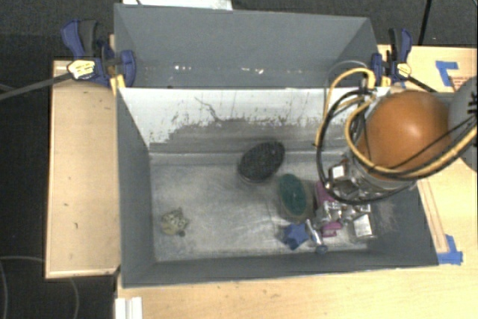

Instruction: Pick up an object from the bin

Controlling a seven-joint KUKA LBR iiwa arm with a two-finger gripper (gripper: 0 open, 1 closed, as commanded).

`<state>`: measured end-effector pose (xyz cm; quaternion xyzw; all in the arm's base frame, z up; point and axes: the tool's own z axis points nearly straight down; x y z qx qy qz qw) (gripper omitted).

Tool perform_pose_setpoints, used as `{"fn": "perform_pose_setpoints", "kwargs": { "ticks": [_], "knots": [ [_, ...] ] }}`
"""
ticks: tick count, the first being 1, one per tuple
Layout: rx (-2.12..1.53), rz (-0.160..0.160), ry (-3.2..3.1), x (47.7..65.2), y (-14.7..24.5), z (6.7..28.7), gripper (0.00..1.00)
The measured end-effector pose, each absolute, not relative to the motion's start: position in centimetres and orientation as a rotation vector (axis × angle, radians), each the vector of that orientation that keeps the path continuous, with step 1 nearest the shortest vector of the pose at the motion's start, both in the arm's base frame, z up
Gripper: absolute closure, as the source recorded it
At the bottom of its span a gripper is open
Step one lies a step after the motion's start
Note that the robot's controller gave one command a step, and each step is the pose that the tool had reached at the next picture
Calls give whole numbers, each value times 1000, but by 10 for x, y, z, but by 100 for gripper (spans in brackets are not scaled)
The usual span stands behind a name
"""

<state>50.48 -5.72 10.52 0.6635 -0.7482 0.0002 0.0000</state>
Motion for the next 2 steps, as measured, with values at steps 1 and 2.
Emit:
{"fn": "perform_pose_setpoints", "kwargs": {
  "ticks": [1, 2],
  "knots": [
    [2081, 0, -2353, 505, -57, 105, 100],
    [2079, -3, -2354, 504, -57, 105, 0]
  ]
}}
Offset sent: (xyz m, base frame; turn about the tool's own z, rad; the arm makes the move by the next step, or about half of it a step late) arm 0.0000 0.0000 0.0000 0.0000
